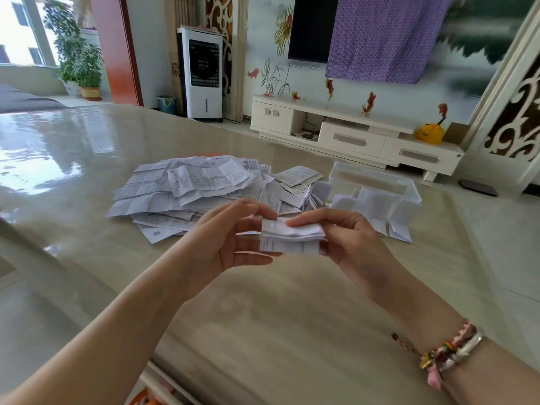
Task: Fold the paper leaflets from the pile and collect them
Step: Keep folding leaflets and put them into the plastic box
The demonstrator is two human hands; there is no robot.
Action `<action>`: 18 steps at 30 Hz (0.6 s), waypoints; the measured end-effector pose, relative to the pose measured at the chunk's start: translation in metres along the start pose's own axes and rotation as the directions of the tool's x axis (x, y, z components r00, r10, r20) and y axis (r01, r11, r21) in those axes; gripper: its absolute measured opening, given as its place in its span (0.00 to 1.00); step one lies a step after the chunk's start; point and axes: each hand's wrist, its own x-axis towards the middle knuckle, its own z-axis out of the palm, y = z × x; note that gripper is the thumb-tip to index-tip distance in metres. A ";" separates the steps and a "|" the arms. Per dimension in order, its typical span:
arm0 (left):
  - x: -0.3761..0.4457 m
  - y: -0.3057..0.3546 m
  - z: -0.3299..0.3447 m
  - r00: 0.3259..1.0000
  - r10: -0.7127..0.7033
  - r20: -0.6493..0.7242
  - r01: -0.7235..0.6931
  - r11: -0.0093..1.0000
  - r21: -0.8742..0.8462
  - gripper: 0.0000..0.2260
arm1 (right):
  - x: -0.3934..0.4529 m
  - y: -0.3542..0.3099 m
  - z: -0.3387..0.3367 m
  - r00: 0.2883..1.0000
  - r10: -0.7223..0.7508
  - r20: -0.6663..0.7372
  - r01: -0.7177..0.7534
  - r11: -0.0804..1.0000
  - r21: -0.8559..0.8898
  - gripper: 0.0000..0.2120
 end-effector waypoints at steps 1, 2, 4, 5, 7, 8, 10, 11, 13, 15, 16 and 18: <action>0.000 -0.001 0.001 1.000 -0.005 -0.005 0.005 1.000 0.028 0.07 | 0.000 0.002 0.001 0.999 -0.026 -0.029 0.024 0.998 -0.064 0.18; 0.000 -0.002 0.002 1.000 0.009 -0.013 -0.008 0.998 0.070 0.08 | 0.000 0.003 0.003 0.998 -0.047 -0.042 0.042 0.993 -0.110 0.19; -0.001 -0.005 0.004 0.998 0.050 -0.032 -0.045 0.988 0.148 0.10 | 0.000 0.002 0.004 0.998 -0.059 -0.026 0.055 0.989 -0.140 0.18; -0.001 -0.005 0.005 0.996 0.069 -0.052 -0.059 0.984 0.170 0.10 | 0.000 0.000 0.004 0.999 -0.041 -0.002 0.040 0.990 -0.138 0.18; 0.002 -0.005 0.006 0.988 0.108 -0.113 -0.083 0.975 0.206 0.09 | 0.000 -0.005 -0.001 0.998 0.030 0.061 -0.022 0.991 -0.130 0.18; 0.004 -0.005 0.007 0.981 0.128 -0.148 -0.093 0.970 0.227 0.08 | 0.001 -0.007 -0.004 0.994 0.067 0.082 -0.055 0.989 -0.137 0.20; 0.009 -0.004 0.010 0.970 0.162 -0.180 -0.112 0.960 0.257 0.08 | 0.002 -0.007 -0.009 0.992 0.098 0.075 -0.085 0.984 -0.157 0.22; 0.010 -0.005 0.012 0.968 0.174 -0.178 -0.122 0.955 0.270 0.08 | 0.003 -0.006 -0.009 0.995 0.090 0.044 -0.082 0.984 -0.159 0.21; 0.015 -0.006 0.017 0.970 0.184 -0.161 -0.136 0.953 0.269 0.08 | 0.003 -0.005 -0.010 0.997 0.054 -0.047 -0.061 0.987 -0.151 0.17; 0.022 -0.006 0.017 0.963 0.197 -0.185 -0.145 0.954 0.261 0.07 | 0.004 -0.003 -0.013 0.988 0.007 -0.152 -0.027 0.991 -0.133 0.15; 0.027 -0.007 0.015 0.948 0.232 -0.217 -0.160 0.940 0.302 0.06 | 0.004 -0.002 -0.016 0.980 -0.018 -0.197 -0.007 0.992 -0.123 0.15; 0.037 -0.005 0.006 0.880 0.386 -0.276 -0.191 0.820 0.540 0.05 | 0.005 -0.001 -0.019 0.970 -0.040 -0.242 0.021 0.996 -0.082 0.15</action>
